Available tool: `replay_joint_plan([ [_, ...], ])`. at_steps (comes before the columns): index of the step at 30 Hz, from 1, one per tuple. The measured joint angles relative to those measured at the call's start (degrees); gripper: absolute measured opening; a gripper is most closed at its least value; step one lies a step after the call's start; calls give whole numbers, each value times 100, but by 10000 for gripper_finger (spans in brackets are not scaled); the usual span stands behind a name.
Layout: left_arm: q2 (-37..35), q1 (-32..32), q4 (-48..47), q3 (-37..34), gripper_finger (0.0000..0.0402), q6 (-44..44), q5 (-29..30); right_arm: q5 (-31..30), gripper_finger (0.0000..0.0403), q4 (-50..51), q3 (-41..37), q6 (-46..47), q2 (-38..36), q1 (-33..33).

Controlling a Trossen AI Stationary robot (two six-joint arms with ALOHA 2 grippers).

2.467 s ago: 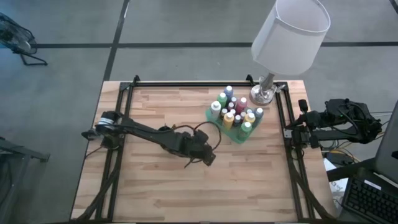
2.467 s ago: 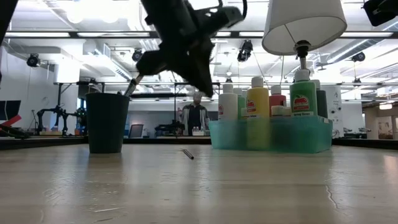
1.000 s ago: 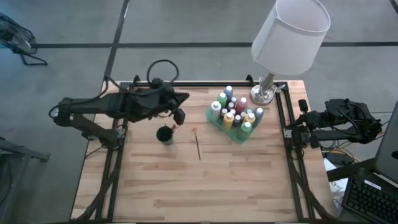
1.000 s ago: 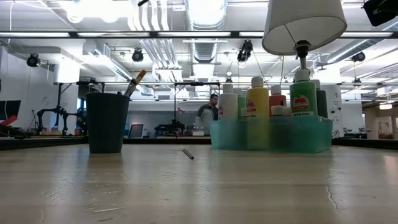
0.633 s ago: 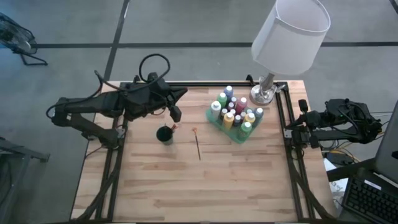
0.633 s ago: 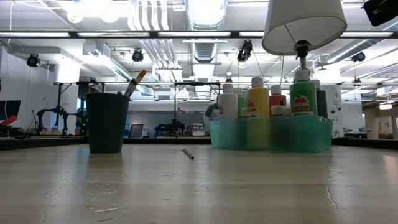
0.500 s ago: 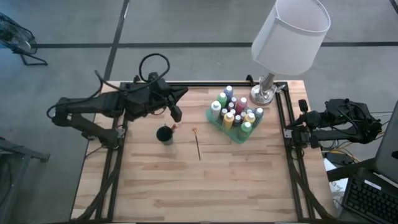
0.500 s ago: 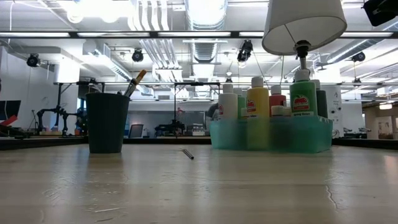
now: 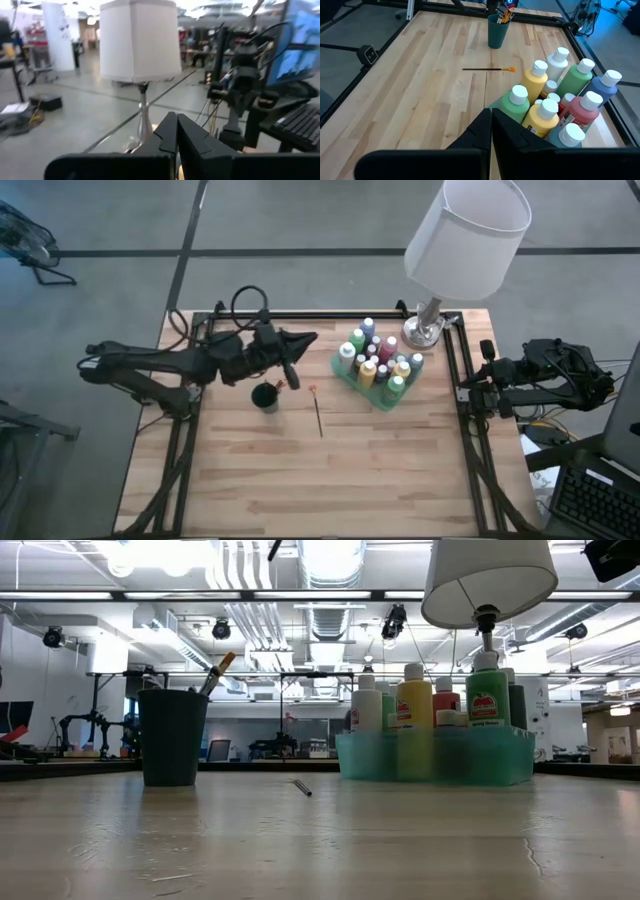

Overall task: Pick & Place Paint Supplies
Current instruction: Put the silver paint brush into the green cup

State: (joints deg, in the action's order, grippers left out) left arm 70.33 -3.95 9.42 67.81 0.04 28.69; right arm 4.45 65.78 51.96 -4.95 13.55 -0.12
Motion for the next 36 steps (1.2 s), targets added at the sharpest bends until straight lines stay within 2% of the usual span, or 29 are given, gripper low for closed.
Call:
replay_joint_plan([
  [10,-1012,77,1021,-1518,5,-142,-489,-2,8,0,-2,2,-1,0],
  [16,-1672,69,1036,-2257,5,-94,-659,0,8,0,-2,2,0,0],
  [22,-2627,49,1091,-3182,5,-31,-872,-1,8,-1,-2,2,0,-2],
  [29,-3394,49,2562,-4679,3,-58,-1442,-2,8,-2,0,2,2,-2],
  [36,-3495,49,3313,-5653,2,120,-1523,0,8,-2,0,2,2,0],
])
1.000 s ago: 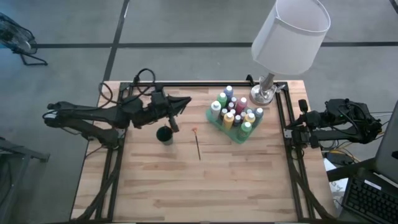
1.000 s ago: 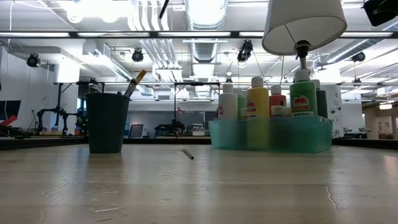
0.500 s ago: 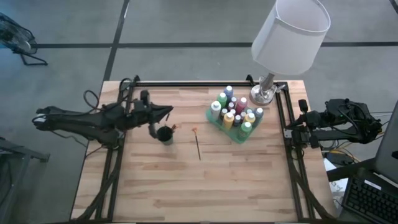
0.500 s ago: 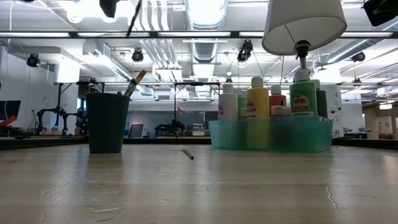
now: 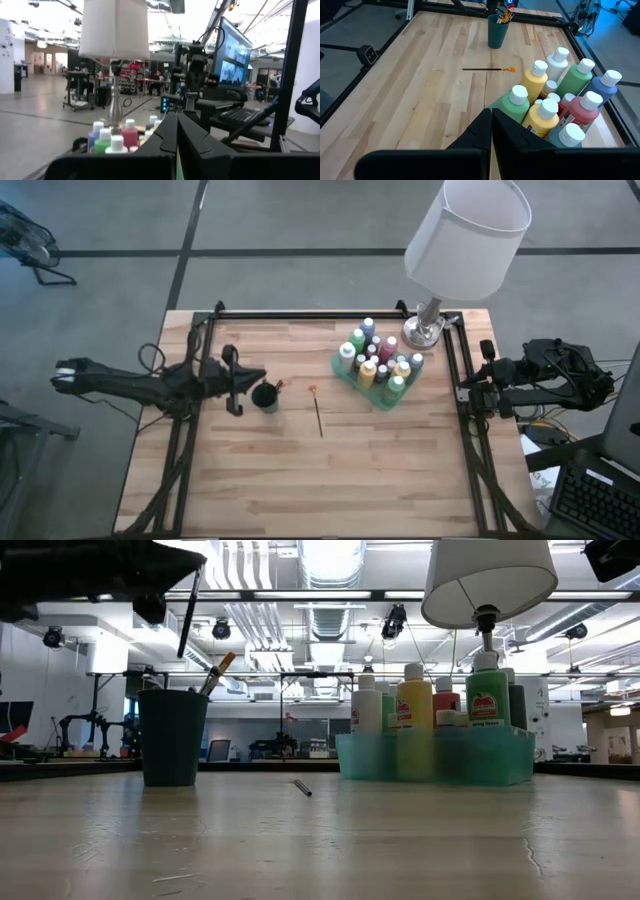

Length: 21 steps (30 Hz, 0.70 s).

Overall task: Pick & Place Paint Supplies
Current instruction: Put the silver paint brush into the green cup

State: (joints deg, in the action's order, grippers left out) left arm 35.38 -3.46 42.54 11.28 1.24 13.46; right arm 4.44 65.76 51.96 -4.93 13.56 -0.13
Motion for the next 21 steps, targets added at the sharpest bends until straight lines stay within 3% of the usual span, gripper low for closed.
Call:
replay_joint_plan([
  [13,117,0,13,-415,2,84,-101,-1,8,1,0,0,0,-1],
  [21,612,0,-45,-421,2,206,-101,-2,8,2,0,0,0,0],
])
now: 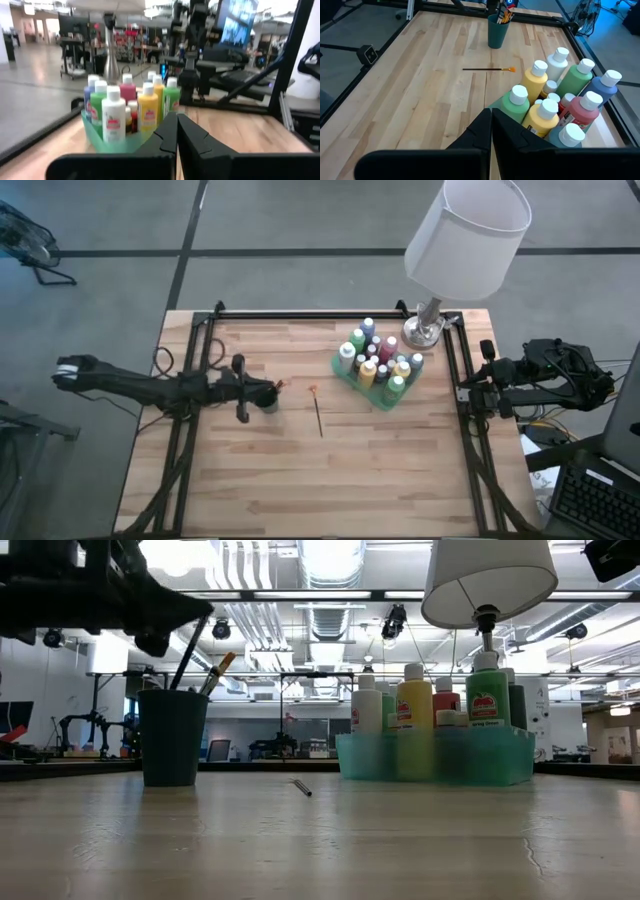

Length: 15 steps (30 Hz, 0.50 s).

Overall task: Pick & Place Paint Supplies
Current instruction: Put the silver paint brush into the green cup

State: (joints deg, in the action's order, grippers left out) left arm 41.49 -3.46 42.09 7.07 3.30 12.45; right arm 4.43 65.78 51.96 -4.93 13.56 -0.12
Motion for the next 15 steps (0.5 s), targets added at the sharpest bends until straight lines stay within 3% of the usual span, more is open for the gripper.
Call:
replay_joint_plan([
  [15,662,2,-74,-52,2,49,28,1,8,-1,-1,0,0,-2],
])
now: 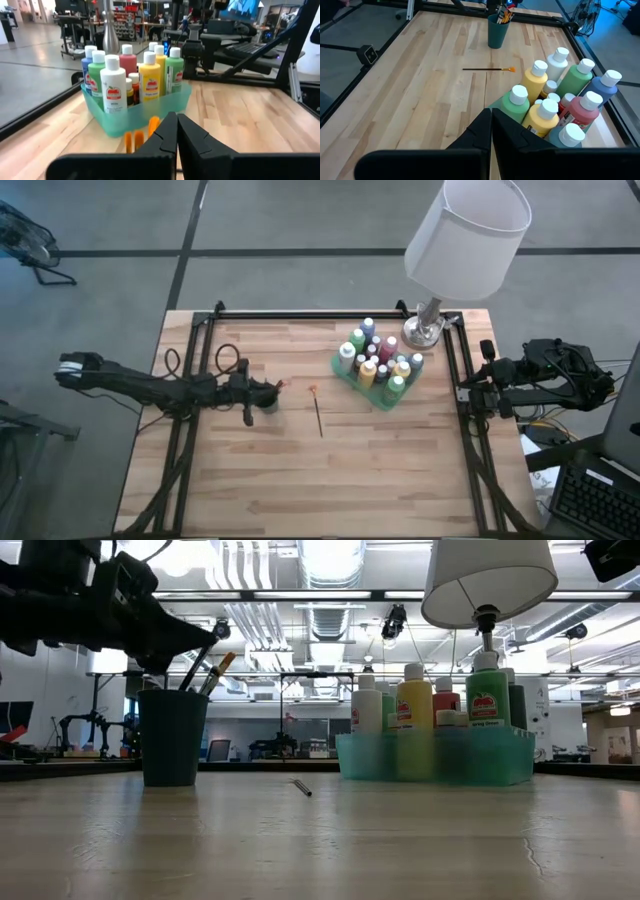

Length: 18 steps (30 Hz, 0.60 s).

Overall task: Pick & Place Paint Supplies
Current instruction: Put the silver paint brush into the green cup

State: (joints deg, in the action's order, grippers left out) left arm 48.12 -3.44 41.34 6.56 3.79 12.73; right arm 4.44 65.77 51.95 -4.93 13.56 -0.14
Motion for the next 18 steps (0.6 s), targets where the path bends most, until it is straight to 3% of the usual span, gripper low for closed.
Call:
replay_joint_plan([
  [12,44,-2,-297,-32,6,88,24,-1,8,-1,1,0,0,2],
  [18,44,0,-390,-26,32,363,193,-1,8,0,-1,0,0,2],
])
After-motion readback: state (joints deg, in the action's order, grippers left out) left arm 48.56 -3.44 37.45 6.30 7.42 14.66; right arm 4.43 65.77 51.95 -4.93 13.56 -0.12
